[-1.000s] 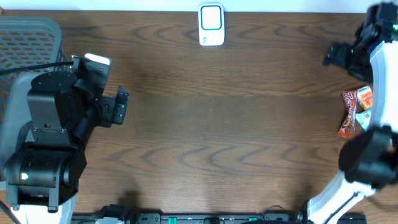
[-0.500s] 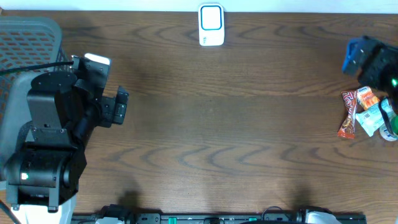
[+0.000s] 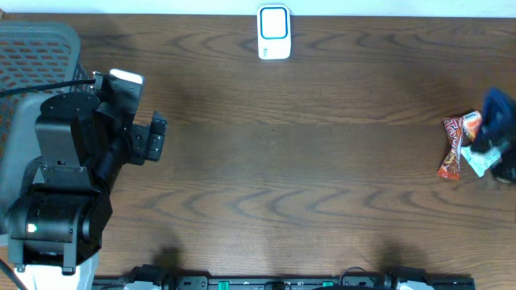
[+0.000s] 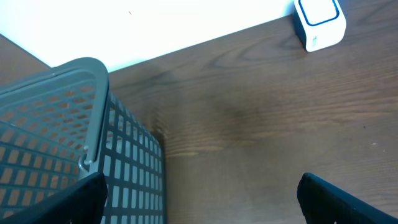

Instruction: Scan the item barcode

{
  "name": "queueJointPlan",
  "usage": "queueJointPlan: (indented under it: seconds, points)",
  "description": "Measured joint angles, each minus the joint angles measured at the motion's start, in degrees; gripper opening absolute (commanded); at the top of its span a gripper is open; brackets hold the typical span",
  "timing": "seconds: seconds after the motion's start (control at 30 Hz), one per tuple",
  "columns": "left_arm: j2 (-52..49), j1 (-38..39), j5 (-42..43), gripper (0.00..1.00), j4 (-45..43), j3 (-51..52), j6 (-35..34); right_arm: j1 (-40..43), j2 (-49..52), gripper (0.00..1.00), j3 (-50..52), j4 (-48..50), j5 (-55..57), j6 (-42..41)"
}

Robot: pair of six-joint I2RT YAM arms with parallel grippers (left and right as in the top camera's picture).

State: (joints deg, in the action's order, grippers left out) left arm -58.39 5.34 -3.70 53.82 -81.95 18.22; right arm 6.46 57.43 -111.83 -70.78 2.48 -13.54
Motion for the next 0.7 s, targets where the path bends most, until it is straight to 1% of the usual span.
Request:
queueJointPlan:
  seconds: [0.1, 0.2, 0.37, 0.47, 0.63, 0.7]
  points:
    - [0.0, 0.0, -0.02, 0.98, 0.0, 0.0, 0.0, 0.0, -6.62, 0.99, 4.0, 2.95, 1.33, 0.0]
    - [0.0, 0.0, -0.02, 0.98, -0.02, 0.0, 0.0, 0.0, -14.51, 0.99, 10.56, 8.87, 2.21, 0.0]
    - [0.0, 0.0, -0.02, 0.98, -0.02, 0.0, 0.0, 0.0, -29.11, 0.99, 29.29, 24.26, 2.82, 0.02]
    - [0.0, 0.0, 0.0, 0.98, 0.02, 0.0, 0.0, 0.0, -35.54, 0.99, 39.98, 32.39, 2.89, 0.02]
    - [0.0, 0.0, 0.0, 0.98, 0.0, 0.0, 0.0, 0.0, -42.64, 0.99, 56.68, 46.9, 2.43, -0.02]
    - [0.0, 0.0, 0.0, 0.98, 0.02, 0.0, 0.0, 0.0, -44.37, 0.99, 63.65, 55.45, 1.84, -0.02]
